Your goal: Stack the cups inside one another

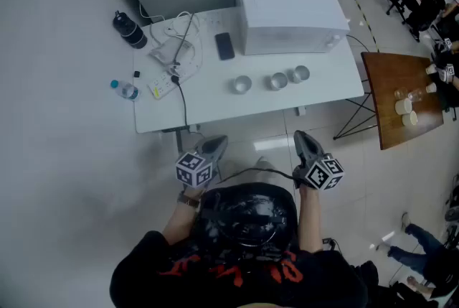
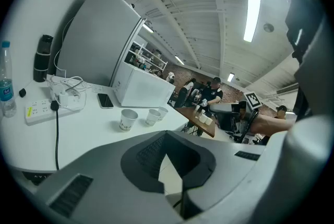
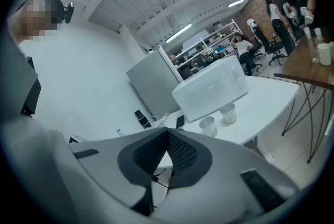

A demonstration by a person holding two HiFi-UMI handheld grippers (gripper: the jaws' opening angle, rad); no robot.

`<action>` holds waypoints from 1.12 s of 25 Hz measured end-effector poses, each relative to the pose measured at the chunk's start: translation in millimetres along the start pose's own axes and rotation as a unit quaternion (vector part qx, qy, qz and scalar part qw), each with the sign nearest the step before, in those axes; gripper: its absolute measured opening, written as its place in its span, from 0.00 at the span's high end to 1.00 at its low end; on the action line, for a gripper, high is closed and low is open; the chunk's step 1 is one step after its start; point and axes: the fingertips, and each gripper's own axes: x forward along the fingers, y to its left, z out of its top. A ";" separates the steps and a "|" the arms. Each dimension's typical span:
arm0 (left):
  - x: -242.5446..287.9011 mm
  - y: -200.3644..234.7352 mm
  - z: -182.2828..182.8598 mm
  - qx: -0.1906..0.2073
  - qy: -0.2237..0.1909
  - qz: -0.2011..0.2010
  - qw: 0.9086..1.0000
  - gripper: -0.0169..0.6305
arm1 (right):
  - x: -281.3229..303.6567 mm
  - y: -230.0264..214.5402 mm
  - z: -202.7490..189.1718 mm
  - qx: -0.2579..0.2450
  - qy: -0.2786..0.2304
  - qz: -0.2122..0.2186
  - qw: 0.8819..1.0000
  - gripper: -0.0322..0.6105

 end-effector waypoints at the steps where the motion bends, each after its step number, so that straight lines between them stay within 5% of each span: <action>1: 4.0 3.6 5.4 -0.002 -0.005 0.004 1.000 0.97 | 1.8 -12.2 -0.2 0.012 0.000 -0.006 1.000 0.94; 4: 18.8 17.4 18.2 -0.006 -0.012 0.019 1.000 0.97 | 14.0 -44.7 7.6 0.028 -0.002 -0.020 0.999 0.94; 9: 67.5 33.1 34.3 -0.017 0.001 0.038 0.999 0.97 | 58.2 -84.8 55.6 -0.017 -0.001 -0.007 1.000 0.94; 16: 131.1 30.8 109.8 -0.020 -0.039 0.049 0.998 0.97 | 113.7 -123.8 119.5 -0.067 0.023 0.033 0.997 0.94; 20: 135.9 48.1 135.4 -0.010 -0.063 0.091 0.994 0.97 | 133.3 -135.6 130.1 -0.078 0.046 0.052 0.995 0.94; 24: 134.5 61.9 149.2 0.019 -0.059 0.111 0.992 0.97 | 140.7 -149.0 137.1 -0.083 0.049 0.034 0.995 0.94; 28: 132.1 78.4 163.9 0.036 -0.057 0.101 0.993 0.97 | 152.4 -155.2 133.1 -0.162 0.068 -0.005 0.984 0.94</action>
